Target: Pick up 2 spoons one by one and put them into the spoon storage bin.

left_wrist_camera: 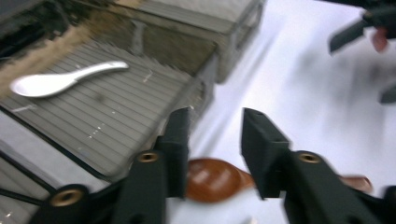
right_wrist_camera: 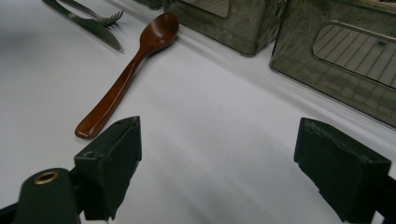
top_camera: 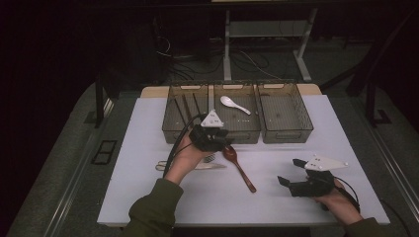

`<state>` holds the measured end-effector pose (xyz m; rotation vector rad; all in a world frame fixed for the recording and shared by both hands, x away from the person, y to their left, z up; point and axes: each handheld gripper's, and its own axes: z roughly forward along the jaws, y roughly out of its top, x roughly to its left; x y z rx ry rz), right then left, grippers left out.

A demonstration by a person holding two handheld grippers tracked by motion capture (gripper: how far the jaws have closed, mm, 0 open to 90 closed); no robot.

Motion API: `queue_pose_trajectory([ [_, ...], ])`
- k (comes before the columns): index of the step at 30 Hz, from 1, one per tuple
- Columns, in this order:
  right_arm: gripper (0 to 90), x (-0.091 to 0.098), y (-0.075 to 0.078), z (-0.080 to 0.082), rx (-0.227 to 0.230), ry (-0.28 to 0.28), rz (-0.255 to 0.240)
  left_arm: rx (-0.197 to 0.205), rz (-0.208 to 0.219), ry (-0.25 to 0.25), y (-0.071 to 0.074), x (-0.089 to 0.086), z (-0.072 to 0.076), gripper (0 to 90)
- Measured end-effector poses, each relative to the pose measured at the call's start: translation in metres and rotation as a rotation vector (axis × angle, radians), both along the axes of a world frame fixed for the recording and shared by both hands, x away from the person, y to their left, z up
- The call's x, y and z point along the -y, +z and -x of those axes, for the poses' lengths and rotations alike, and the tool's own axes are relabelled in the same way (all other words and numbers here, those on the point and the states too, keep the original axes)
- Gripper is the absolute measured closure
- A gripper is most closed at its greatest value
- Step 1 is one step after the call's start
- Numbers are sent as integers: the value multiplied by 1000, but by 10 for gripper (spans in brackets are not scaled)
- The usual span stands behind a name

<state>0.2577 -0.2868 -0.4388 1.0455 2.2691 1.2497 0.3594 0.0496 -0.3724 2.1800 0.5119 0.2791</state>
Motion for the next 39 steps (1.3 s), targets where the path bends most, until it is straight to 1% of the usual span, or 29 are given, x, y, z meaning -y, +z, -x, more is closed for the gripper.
queue_pose_trajectory([
  [3,148,0,0,0,6,-1,1,-3,-1,-20,-7,1,11,745],
  [4,147,0,0,0,-2,-4,-2,0,-9,-28,-10,2,14,779],
  [6,148,0,0,0,7,4,5,-6,-15,-35,-15,4,21,834],
  [7,147,0,0,0,4,-3,-1,-8,-22,-46,-17,4,24,856],
  [8,148,0,0,0,5,-2,-1,-14,-15,-46,-20,5,27,879],
  [9,147,0,0,0,3,-2,1,-19,-18,-51,-23,6,30,886],
  [10,147,0,0,0,3,-3,1,-21,-31,-61,-25,6,33,886],
  [12,148,0,0,0,3,-5,0,-31,-36,-65,-32,9,38,887],
  [14,148,0,0,0,4,-5,2,-42,-50,-75,-39,11,42,887],
  [15,148,0,0,0,5,-5,3,-52,-52,-76,-43,12,44,887],
  [16,148,0,0,0,4,-7,3,-60,-62,-84,-47,13,46,887],
  [17,147,0,0,0,4,-8,3,-71,-61,-84,-51,14,48,887],
  [19,148,0,0,0,7,-12,2,-88,-80,-93,-58,16,50,887],
  [22,147,1,-1,0,10,-12,4,-103,-91,-109,-65,21,52,887],
  [26,148,0,-1,0,9,-9,5,-111,-108,-134,-71,28,54,887],
  [28,148,0,0,0,11,-8,2,-112,-105,-136,-72,30,54,887],
  [29,148,1,0,0,11,-8,2,-110,-112,-143,-73,31,54,887],
  [32,147,0,-1,0,6,-9,5,-112,-108,-142,-75,34,54,887],
  [36,148,0,0,0,10,-4,5,-99,-119,-157,-76,41,54,887],
  [37,147,0,0,0,9,-5,4,-100,-110,-153,-76,43,54,888],
  [38,147,0,0,0,9,-5,4,-92,-127,-171,-76,44,53,887],
  [39,147,0,0,0,9,-5,4,-103,-103,-156,-77,47,54,887],
])
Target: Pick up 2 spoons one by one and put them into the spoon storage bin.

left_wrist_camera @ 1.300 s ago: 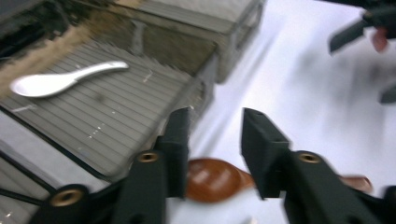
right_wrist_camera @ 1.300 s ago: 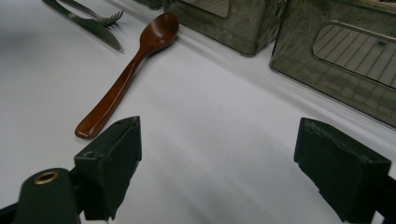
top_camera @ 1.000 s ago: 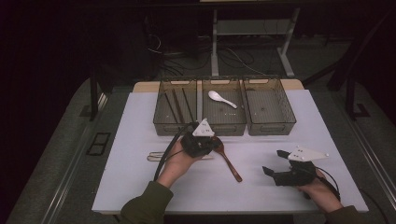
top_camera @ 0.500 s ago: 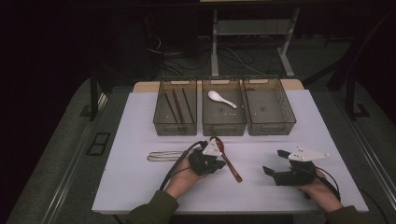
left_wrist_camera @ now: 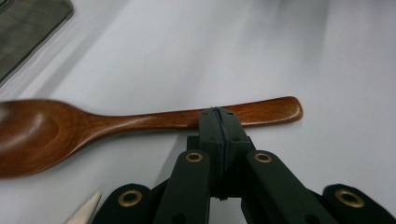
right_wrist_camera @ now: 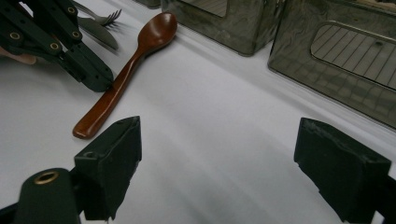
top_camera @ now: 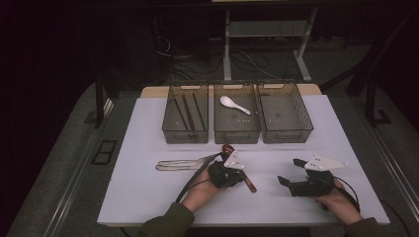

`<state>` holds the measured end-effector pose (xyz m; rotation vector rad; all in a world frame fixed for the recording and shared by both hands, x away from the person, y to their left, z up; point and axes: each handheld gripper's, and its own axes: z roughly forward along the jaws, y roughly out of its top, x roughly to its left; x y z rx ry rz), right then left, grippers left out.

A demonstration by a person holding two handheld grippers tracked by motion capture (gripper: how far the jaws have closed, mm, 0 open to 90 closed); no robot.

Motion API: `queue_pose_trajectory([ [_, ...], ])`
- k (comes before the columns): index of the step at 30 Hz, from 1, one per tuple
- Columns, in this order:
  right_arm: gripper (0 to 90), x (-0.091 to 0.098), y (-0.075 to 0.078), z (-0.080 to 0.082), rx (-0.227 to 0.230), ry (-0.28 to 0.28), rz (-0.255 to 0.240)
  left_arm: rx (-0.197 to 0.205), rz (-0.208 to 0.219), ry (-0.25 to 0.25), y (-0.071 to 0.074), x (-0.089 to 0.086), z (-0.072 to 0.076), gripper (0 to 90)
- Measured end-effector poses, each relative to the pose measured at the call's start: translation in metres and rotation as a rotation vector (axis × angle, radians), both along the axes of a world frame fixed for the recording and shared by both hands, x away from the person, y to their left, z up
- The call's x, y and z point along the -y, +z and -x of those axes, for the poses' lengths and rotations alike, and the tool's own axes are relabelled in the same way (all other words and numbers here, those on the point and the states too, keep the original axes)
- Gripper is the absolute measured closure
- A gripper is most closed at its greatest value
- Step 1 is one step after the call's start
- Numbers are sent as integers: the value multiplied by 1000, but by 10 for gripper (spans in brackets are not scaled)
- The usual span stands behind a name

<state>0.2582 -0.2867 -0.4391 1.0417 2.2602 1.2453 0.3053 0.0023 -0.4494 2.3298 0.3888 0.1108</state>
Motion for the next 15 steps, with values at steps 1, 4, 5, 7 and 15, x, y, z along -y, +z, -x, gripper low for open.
queue_pose_trajectory([
  [1,148,0,0,0,0,0,0,1,2,0,0,2,0,887],
  [4,148,0,0,0,0,0,-1,-5,11,3,0,9,-4,887],
  [5,148,0,0,0,1,0,-1,0,8,-2,0,12,-5,887],
  [7,148,0,0,0,1,0,-1,7,3,-5,0,17,-8,888],
  [15,148,1,0,0,2,-2,-6,8,1,-10,-1,39,-22,888],
])
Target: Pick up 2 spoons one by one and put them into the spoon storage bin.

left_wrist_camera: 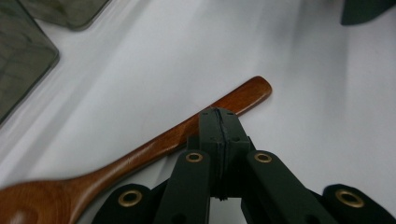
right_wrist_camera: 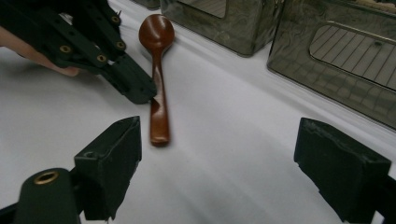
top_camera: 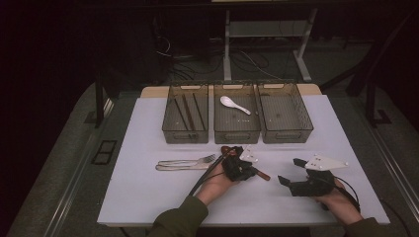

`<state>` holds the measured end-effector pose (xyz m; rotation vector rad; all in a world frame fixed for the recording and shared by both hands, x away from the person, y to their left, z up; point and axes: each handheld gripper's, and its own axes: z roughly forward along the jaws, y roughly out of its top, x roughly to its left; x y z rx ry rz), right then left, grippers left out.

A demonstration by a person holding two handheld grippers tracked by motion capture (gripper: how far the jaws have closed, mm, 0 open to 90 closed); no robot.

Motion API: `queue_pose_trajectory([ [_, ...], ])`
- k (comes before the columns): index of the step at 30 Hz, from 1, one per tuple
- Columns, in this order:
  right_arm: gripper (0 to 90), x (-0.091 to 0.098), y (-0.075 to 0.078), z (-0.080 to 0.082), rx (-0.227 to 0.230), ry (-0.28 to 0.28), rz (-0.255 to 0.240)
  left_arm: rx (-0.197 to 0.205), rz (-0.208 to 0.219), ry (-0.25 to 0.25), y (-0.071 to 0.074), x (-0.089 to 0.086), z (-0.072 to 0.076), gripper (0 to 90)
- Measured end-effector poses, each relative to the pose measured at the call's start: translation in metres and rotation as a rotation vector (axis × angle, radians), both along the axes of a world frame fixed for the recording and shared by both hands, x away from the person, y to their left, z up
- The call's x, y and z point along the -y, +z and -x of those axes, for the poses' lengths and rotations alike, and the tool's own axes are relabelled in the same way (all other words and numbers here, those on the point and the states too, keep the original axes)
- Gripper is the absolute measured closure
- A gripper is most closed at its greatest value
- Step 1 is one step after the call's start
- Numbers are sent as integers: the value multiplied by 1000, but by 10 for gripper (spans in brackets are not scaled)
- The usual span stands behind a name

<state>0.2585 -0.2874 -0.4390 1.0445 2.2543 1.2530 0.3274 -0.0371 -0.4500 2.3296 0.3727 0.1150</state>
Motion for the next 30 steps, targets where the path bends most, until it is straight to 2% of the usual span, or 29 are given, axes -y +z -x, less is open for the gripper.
queue_pose_trajectory([
  [3,148,0,0,0,0,1,0,9,-10,-12,0,6,-7,887],
  [7,148,0,0,0,0,2,0,17,-26,1,1,16,-14,887],
  [11,148,0,0,0,1,3,-1,13,-21,11,1,23,-19,888],
  [15,148,1,0,0,2,2,0,9,-23,3,5,18,-21,887],
  [16,148,1,0,0,1,2,0,-3,1,22,6,16,-19,887],
  [19,147,1,0,1,1,2,-1,-13,34,36,14,6,-17,871],
  [20,148,1,0,0,2,2,0,-4,31,36,17,0,-17,856],
  [21,148,1,0,0,1,1,0,-2,46,52,20,-5,-17,840],
  [23,147,1,0,0,1,2,-1,7,39,58,25,-19,-18,804],
  [30,148,0,0,0,-4,-1,6,25,69,174,29,-65,-29,640],
])
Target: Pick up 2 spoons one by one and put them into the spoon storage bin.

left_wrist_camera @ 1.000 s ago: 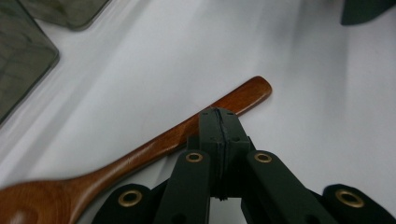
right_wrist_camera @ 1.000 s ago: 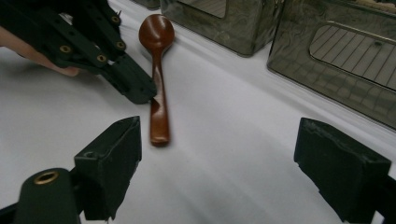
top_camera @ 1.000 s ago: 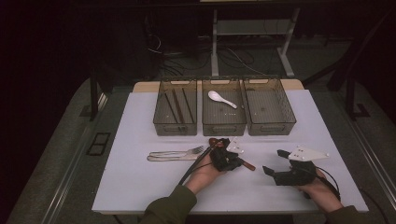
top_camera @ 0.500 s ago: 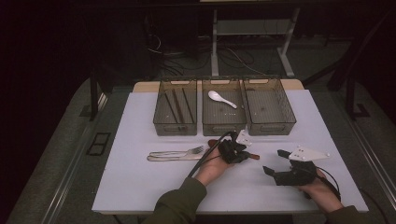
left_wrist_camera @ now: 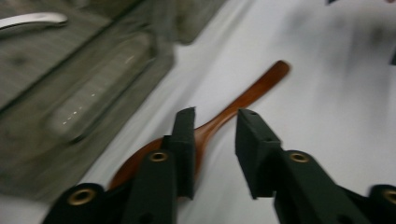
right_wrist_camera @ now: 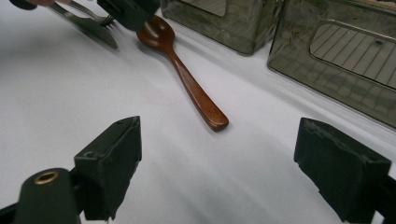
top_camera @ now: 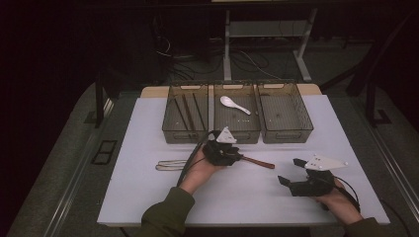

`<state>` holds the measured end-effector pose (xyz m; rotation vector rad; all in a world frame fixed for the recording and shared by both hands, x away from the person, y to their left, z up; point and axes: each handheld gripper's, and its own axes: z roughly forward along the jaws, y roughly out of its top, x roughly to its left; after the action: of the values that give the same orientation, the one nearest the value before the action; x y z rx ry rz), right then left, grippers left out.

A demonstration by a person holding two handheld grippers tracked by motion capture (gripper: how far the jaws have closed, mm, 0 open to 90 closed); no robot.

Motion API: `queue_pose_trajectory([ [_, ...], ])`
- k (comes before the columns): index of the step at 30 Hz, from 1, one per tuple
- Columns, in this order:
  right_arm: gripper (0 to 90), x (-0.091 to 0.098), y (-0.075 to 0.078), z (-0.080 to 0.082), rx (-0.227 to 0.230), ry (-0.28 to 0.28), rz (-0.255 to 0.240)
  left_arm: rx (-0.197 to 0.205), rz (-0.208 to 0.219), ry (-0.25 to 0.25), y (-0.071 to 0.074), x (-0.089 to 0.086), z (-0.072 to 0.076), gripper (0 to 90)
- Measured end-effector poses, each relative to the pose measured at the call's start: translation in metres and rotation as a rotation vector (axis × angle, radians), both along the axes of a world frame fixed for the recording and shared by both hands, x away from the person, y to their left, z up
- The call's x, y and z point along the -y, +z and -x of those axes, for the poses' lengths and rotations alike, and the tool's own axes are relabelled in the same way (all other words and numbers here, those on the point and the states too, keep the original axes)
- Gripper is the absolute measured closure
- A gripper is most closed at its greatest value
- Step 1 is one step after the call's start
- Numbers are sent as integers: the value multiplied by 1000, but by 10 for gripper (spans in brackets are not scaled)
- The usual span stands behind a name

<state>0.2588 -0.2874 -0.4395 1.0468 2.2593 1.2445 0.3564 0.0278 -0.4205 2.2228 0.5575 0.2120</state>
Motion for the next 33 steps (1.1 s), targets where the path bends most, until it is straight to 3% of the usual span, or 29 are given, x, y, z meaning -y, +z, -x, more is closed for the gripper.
queue_pose_trajectory([
  [7,148,0,-1,-1,-1,3,0,-16,-8,74,-7,-15,-13,487],
  [16,148,0,-1,0,-1,3,2,-34,-41,84,-20,-11,-22,401],
  [25,148,0,-1,-1,-5,1,2,-48,-74,61,-27,-7,-23,394],
  [33,148,0,-1,0,-1,1,2,-65,-57,17,-27,-7,-21,477],
])
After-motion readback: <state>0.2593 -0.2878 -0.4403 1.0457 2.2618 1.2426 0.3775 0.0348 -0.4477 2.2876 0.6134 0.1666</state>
